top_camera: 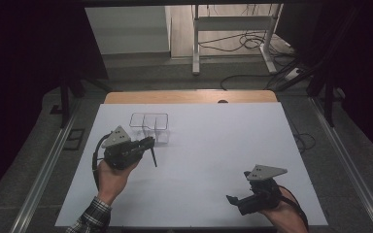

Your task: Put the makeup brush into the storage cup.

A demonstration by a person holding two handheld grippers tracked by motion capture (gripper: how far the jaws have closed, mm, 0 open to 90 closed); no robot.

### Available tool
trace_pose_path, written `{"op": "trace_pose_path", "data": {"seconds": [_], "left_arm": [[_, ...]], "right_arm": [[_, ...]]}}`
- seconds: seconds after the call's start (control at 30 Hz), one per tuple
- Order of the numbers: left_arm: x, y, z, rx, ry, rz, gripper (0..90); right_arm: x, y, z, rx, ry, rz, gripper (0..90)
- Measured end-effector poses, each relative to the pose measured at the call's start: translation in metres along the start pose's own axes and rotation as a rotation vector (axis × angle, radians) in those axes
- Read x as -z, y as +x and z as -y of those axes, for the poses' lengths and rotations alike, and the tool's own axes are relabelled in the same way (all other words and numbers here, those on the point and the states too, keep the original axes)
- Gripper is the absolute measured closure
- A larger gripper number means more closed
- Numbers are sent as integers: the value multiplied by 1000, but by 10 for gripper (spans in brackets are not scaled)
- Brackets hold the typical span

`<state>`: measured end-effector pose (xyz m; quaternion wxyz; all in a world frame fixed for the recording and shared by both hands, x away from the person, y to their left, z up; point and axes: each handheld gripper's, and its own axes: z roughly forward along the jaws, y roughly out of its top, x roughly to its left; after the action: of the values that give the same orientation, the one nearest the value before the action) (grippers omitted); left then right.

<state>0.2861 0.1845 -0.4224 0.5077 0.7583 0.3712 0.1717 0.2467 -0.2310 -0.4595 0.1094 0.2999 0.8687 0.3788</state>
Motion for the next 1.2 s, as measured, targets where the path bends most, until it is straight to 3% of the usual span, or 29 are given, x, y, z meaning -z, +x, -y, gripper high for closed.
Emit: {"op": "trace_pose_path", "data": {"seconds": [0.67,1.2], "left_arm": [[5,32,-20,20,-9,-73,841],[8,61,-40,37,-14,-159,841]], "right_arm": [[2,-9,13,-24,35,42,0],[2,-16,15,-39,54,64,0]]}}
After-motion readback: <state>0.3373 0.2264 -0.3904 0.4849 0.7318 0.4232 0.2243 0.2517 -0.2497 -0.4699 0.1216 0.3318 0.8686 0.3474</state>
